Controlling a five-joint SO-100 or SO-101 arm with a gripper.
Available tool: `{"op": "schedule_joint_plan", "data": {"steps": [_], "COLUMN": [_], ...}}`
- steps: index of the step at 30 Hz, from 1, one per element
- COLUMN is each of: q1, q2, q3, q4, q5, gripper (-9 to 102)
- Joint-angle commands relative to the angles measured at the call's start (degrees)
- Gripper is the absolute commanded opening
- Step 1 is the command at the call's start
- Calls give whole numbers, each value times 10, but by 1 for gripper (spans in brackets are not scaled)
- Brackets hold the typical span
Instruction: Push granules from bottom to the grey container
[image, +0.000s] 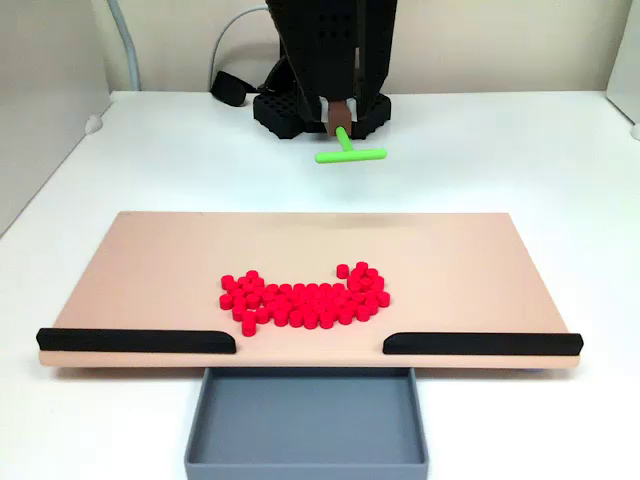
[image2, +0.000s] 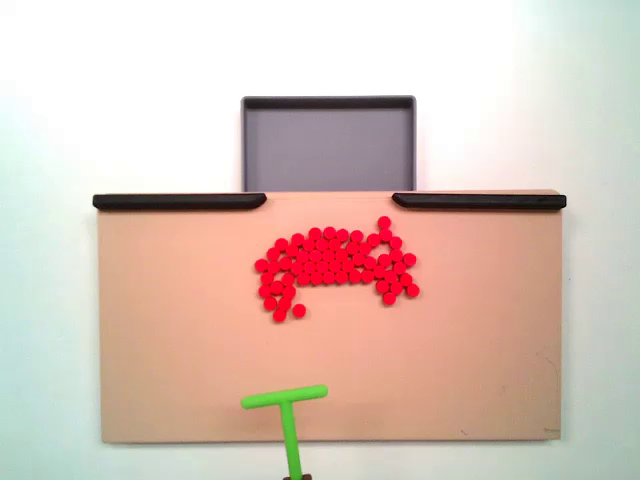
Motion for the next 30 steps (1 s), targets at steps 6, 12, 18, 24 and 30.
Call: {"op": "schedule_joint_plan", "data": {"steps": [6, 12, 18, 24, 30], "q1": [55, 54, 50, 50, 47], "q2": [-4, -4, -4, -3, -2], "q3": [-4, -4, -4, -4, -4], "q4": [-5, -5, -5, -5, -5], "q5": [45, 44, 47, 46, 44], "gripper": [0, 0, 0, 0, 0]}}
